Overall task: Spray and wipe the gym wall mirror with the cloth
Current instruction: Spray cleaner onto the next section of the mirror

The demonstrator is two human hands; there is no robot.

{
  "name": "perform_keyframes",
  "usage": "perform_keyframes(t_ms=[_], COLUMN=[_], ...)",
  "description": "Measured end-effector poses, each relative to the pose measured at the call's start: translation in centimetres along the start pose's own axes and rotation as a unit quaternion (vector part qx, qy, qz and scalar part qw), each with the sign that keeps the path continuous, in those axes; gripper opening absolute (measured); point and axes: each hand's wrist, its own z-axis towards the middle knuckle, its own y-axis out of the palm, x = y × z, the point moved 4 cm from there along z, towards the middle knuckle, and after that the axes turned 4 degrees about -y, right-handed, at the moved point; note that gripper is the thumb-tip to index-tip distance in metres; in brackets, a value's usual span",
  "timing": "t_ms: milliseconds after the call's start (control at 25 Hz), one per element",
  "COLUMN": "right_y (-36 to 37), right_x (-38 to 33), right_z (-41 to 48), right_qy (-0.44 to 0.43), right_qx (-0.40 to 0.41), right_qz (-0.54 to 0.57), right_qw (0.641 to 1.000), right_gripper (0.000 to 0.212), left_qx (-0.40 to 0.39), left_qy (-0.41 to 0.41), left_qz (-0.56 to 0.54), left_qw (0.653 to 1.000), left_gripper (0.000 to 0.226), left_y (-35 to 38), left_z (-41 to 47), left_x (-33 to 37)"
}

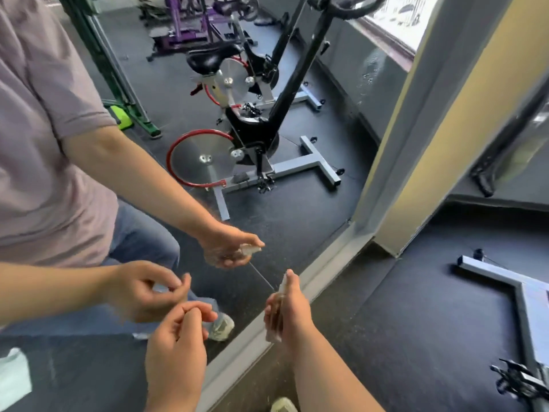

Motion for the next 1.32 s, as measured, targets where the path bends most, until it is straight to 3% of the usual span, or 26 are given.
perform_keyframes(t_ms=[120, 320, 400, 520, 800, 960, 1040, 1320], right_y=[-2.7, -6.6, -9.7, -13.7, -21.5, -22.0, -23.0, -21.5], right_x=[-5.9, -13.5, -18.7, -24.6, -40.2, -43.5, -44.5, -45.7], right_z=[3.7, 7.2, 9.6, 12.2, 18.6, 18.8, 19.0, 17.3], right_qy=[-0.02, 0.024, -0.011, -0.041, 0.002, 0.02, 0.0, -0.033], right_qx=[0.037, 0.016, 0.035, 0.071, 0.045, 0.001, 0.025, 0.034], right_qz=[0.008, 0.056, 0.077, 0.112, -0.012, -0.057, -0.057, -0.033], right_qw=[0.999, 0.998, 0.996, 0.99, 0.999, 0.998, 0.998, 0.998], right_gripper=[0.059, 0.062, 0.061, 0.061, 0.05, 0.056, 0.055, 0.047], left_qx=[-0.069, -0.127, -0.161, -0.15, -0.075, -0.054, -0.046, 0.024], left_qy=[0.0, -0.002, 0.006, 0.033, -0.002, -0.011, -0.011, -0.055], left_qz=[0.029, 0.042, 0.055, 0.085, 0.088, 0.072, 0.072, 0.021], left_qw=[0.997, 0.991, 0.985, 0.985, 0.993, 0.996, 0.996, 0.998], left_gripper=[0.037, 0.023, 0.028, 0.045, 0.045, 0.042, 0.042, 0.043], left_y=[7.7, 17.9, 23.8, 30.6, 47.8, 50.6, 50.9, 45.6], left_z=[0.3, 0.0, 0.3, -0.1, -2.0, -2.1, -2.4, -3.3], left_x=[0.9, 4.7, 6.8, 9.5, 15.4, 17.5, 17.9, 17.3])
